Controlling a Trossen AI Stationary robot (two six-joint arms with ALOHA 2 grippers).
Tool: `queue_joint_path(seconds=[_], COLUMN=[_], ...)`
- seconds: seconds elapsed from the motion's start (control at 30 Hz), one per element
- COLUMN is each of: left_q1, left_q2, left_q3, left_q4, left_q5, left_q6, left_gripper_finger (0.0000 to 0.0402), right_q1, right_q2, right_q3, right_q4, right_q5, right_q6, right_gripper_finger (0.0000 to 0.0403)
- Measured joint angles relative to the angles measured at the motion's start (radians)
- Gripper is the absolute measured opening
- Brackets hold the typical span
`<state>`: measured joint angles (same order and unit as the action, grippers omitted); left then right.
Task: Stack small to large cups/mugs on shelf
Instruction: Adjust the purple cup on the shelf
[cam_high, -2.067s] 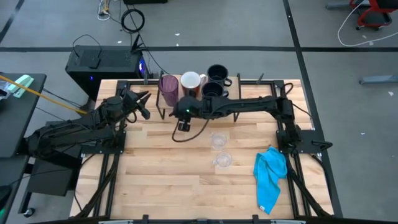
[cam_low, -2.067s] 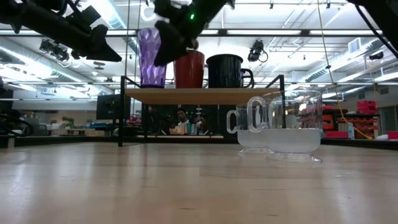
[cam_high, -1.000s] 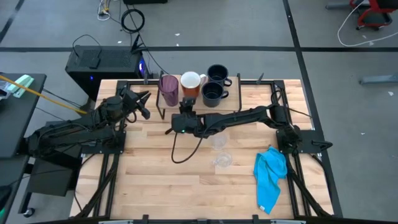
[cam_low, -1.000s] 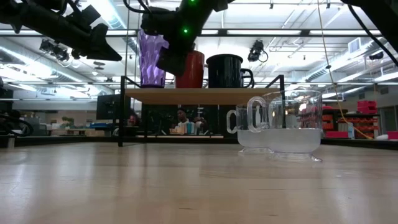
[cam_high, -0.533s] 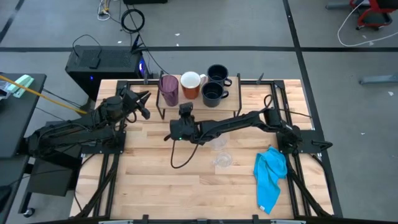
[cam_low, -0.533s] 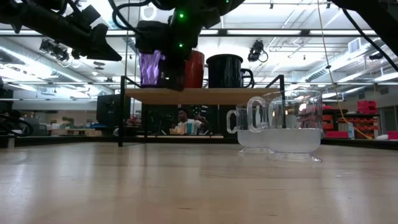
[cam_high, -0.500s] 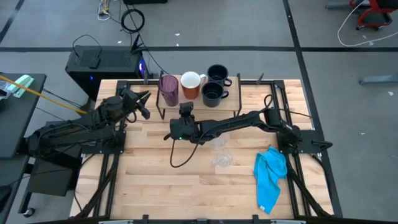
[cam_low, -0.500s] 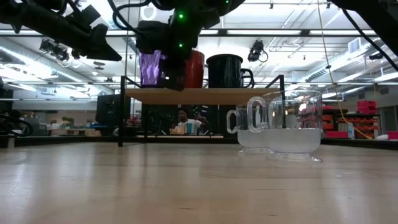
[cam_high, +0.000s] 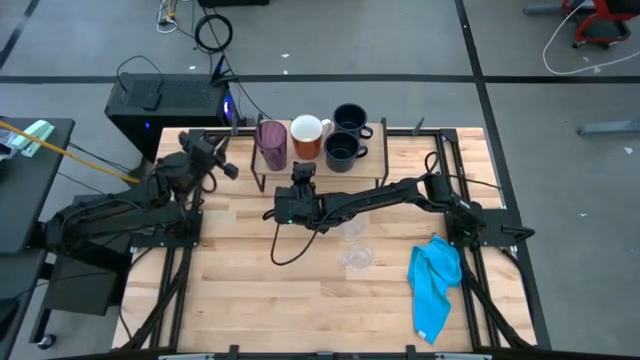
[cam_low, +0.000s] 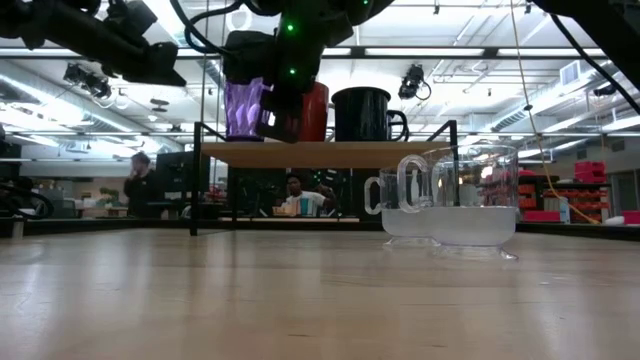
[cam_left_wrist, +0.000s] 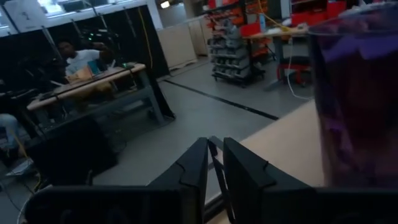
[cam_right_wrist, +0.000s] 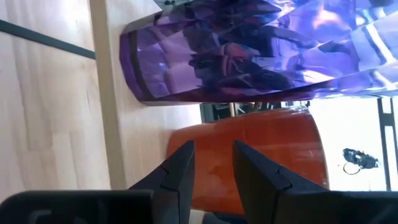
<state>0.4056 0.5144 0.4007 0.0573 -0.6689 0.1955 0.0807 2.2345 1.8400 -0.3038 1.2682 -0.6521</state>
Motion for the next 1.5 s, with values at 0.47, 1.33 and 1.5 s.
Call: queue_joint_path(seconds=[0.47, 1.33, 1.5], left_q1=[0.019, 0.018, 0.018], left_q2=[0.0, 0.0, 0.0], left_q3=[0.0, 0.0, 0.0], left_q4=[0.049, 0.047, 0.047], left_q5=[0.001, 0.001, 0.001], left_q6=[0.0, 0.002, 0.002], left_gripper_finger=[0.0049, 0.0038, 0.0032], right_q1=[-0.046, -0.067, -0.067], right_q2=[-0.001, -0.002, -0.002], right_q3=[0.0, 0.0, 0.0], right_q4=[0.048, 0.129, 0.144], right_q5=[-0.061, -0.235, -0.25], right_q6=[0.004, -0.006, -0.016], right_gripper_finger=[0.0113, 0.0113, 0.0113])
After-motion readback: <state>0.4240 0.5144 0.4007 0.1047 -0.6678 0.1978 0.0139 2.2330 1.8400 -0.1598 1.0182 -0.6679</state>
